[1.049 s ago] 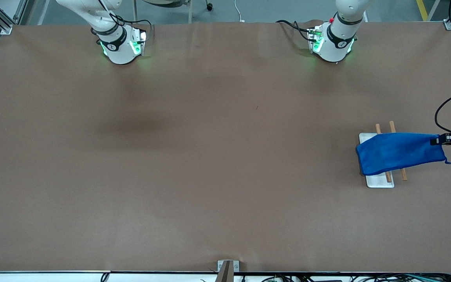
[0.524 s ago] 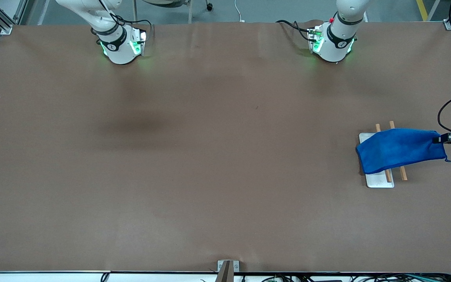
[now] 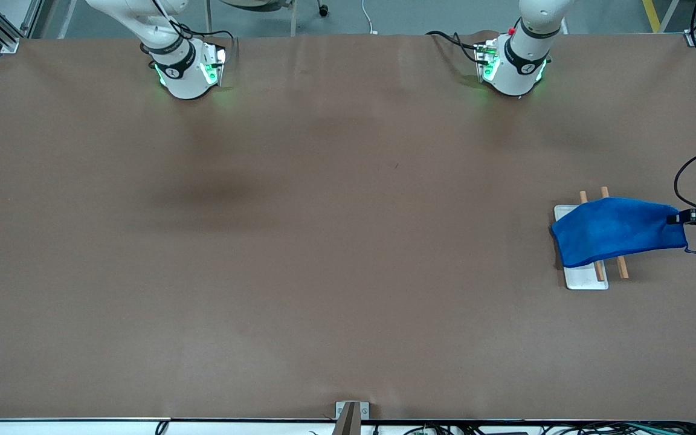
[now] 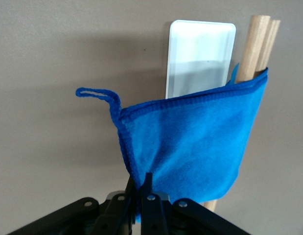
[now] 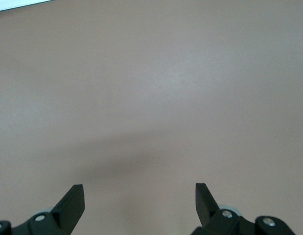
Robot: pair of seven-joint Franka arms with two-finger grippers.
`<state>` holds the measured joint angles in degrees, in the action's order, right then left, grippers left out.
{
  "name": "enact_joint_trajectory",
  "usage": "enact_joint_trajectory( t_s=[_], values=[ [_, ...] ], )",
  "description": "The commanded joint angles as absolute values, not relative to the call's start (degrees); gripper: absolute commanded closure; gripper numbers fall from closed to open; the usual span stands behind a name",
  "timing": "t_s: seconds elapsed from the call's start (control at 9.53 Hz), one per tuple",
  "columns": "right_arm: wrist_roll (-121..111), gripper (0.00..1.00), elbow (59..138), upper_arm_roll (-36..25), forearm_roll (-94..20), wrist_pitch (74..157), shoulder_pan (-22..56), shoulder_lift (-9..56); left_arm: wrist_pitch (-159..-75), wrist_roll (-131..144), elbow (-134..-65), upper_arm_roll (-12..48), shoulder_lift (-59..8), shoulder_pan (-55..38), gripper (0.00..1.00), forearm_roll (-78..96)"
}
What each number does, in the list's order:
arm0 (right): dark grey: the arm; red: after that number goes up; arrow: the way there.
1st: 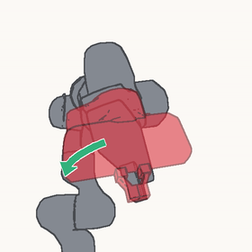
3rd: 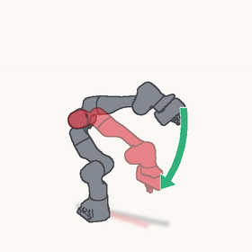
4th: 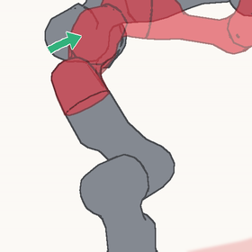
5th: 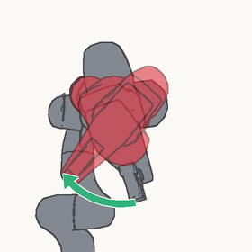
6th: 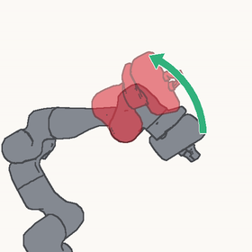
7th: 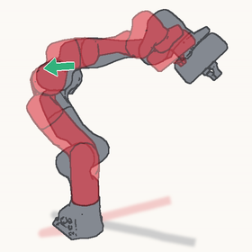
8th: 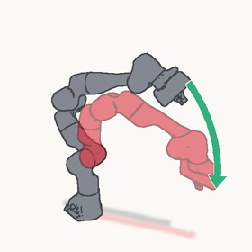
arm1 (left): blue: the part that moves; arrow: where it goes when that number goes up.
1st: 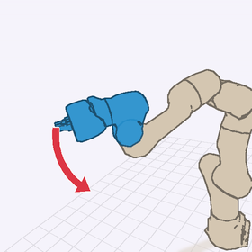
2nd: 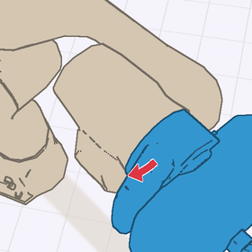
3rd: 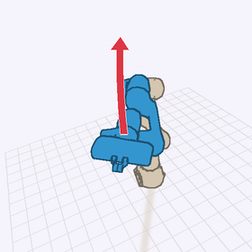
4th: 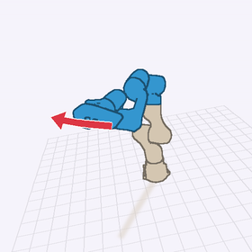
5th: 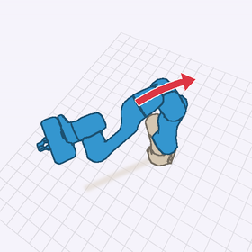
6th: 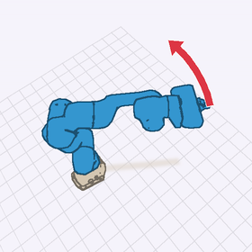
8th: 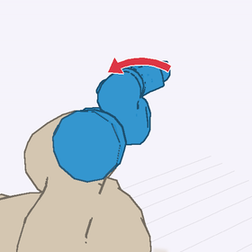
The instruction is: Right arm passes towel to left arm to hang
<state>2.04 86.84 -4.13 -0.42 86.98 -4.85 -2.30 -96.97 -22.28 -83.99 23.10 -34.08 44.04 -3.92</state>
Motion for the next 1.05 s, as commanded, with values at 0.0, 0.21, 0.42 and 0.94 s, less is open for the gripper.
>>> enact_joint_trajectory(
  t_s=[0.0,0.21,0.42,0.94],
  values=[
    [2.2,0.0,86.31,-3.87,0.62,86.4,-5.1,-1.93,-98.26,-23.46,-82.88,22.41,-36.82,44.38,0.08,-5.01],
    [2.2,0.0,86.31,-3.87,0.62,86.4,-5.1,-2.02,-97.91,-24.08,-81.39,22.5,-36.91,45.09,0.0,-3.35],
    [2.2,0.0,86.31,-3.87,0.62,86.4,-5.19,-2.02,-96.69,-23.82,-79.21,23.02,-36.22,44.83,0.0,-1.32],
    [2.11,0.0,86.31,-3.87,0.7,86.57,-5.1,-2.02,-90.71,-1.29,-77.87,34.85,-25.51,41.66,0.0,-2.11]
  ],
)
